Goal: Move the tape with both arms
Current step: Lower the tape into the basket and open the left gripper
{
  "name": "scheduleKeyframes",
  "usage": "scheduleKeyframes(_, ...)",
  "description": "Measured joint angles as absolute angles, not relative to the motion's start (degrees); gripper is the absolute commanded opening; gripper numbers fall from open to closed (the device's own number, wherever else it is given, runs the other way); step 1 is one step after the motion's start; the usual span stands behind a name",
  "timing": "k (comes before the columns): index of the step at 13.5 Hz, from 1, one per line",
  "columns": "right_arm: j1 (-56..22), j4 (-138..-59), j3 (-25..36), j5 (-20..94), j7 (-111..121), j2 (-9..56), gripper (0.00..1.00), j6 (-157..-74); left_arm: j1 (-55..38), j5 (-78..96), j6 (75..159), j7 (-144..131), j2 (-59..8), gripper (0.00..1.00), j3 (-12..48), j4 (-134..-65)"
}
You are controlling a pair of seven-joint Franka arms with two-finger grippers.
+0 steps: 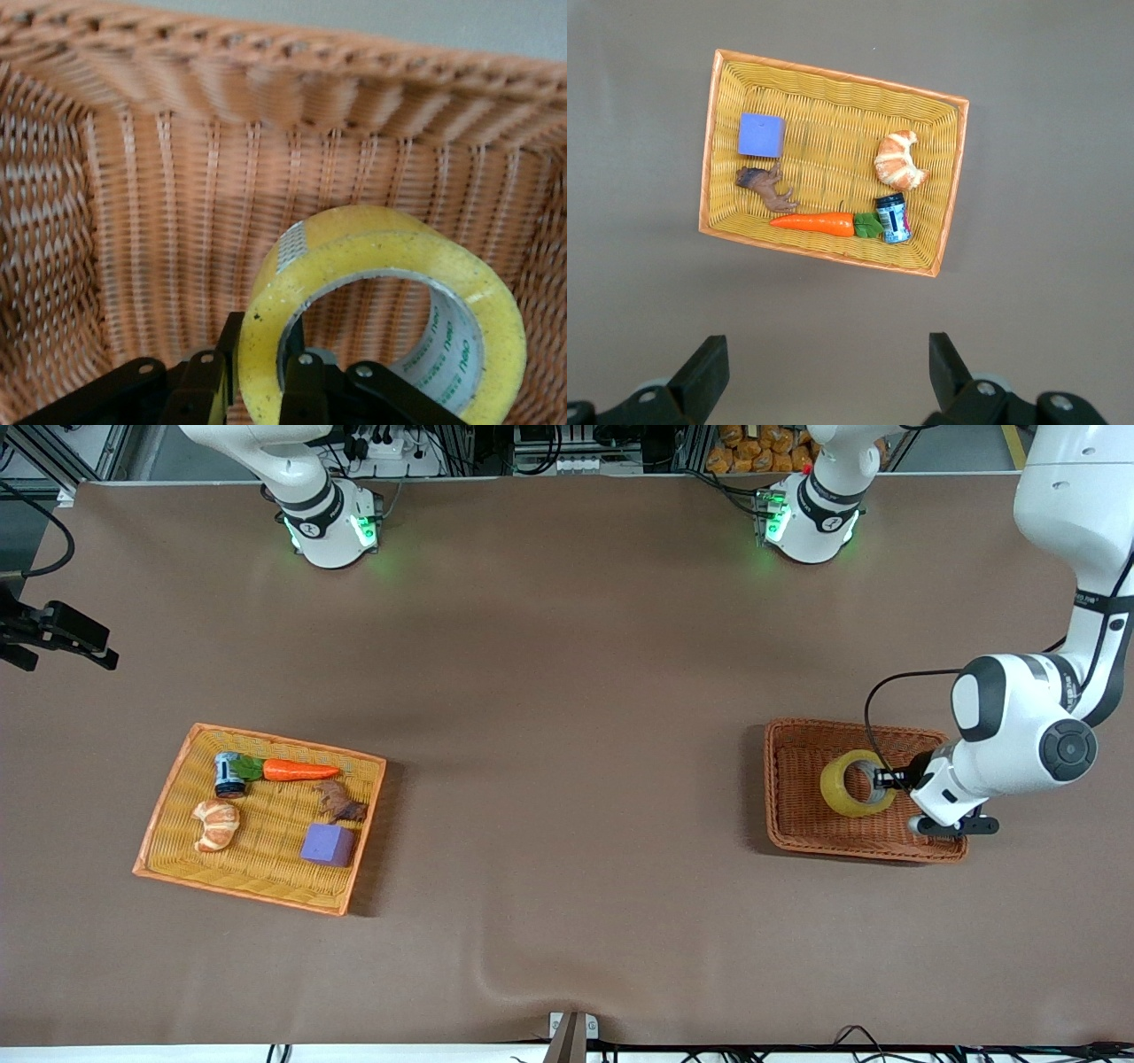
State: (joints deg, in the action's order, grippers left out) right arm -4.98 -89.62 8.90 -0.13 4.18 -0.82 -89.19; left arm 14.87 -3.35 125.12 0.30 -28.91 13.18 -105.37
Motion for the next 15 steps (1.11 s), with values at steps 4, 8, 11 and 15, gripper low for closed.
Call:
scheduleKeyframes(4,-5.0,-89.6,8.9,-0.1,4.2,-0.8,1.0,-89.1,14.6,-3.4,125.1,0.3,-30.9,1.0,13.3,-101.7)
scheduleKeyframes(8,-5.0,-89.6,9.0,-0.1,4.2,-0.8,1.0,-89.1,14.4,-3.5,124.8,0.3,-30.6,1.0,13.3,-99.3)
scheduleKeyframes(11,-5.0,-89.6,9.0,-0.1,4.2,-0.8,1.0,-89.0,14.5,-4.4,122.3,1.4,-28.6,1.0,13.2,-95.5)
scheduleKeyframes(15,-5.0,-89.7,9.0,-0.1,4.2,-0.7,1.0,-88.8,14.8,-13.3,120.2,5.6,-24.1,1.0,13.4,-91.2)
